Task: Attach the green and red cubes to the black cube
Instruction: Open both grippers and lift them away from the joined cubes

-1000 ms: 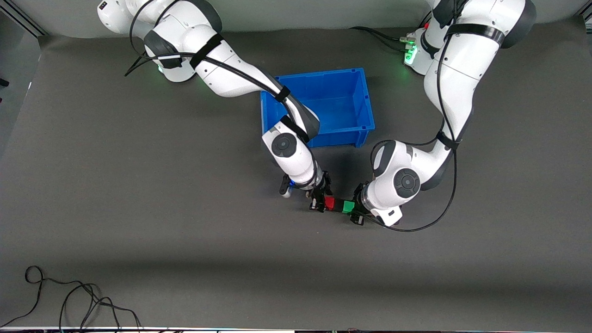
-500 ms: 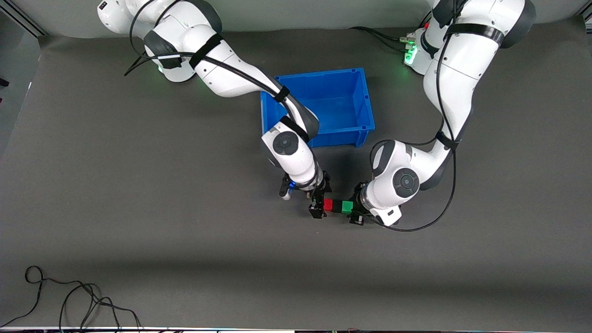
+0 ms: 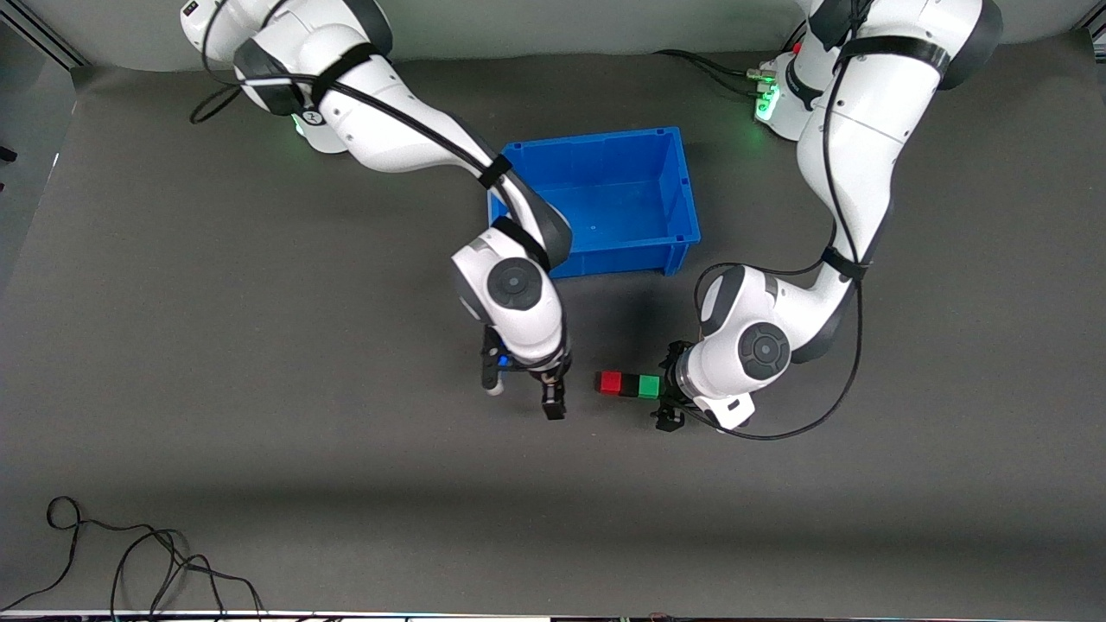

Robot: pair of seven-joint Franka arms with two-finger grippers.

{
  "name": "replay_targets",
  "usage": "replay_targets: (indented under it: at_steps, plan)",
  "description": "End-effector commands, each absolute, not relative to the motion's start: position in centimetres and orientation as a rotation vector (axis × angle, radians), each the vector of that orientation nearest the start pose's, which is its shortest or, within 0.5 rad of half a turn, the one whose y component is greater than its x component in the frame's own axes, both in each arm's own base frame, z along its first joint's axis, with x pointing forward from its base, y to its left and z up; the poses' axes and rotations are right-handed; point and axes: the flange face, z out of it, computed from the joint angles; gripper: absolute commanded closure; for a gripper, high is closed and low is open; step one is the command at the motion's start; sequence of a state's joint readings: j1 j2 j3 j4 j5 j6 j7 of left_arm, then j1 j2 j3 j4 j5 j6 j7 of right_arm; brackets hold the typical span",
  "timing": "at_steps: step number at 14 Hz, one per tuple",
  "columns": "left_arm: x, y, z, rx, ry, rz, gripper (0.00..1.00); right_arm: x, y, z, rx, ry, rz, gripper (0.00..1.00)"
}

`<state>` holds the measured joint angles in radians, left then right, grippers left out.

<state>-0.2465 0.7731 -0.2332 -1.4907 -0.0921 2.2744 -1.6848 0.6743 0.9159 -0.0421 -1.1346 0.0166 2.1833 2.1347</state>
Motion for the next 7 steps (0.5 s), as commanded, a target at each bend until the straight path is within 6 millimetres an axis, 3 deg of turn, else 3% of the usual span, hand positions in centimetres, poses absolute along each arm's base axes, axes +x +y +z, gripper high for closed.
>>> replay_targets:
  at_steps: [1, 4, 7]
  plan:
    - [65.7, -28.7, 27.6, -2.569, -1.924, 0.232, 0.0, 62.4, 44.1, 30.7, -2.379, 1.963, -0.07, 0.0]
    - [65.5, -24.6, 34.1, -2.672, -1.693, 0.27, 0.0, 61.9, 39.1, 36.1, -2.548, 1.834, -0.046, 0.0]
    - [64.0, -20.1, 40.6, -2.745, -1.465, 0.362, 0.0, 60.8, 34.7, 41.0, -2.657, 1.715, -0.023, 0.0]
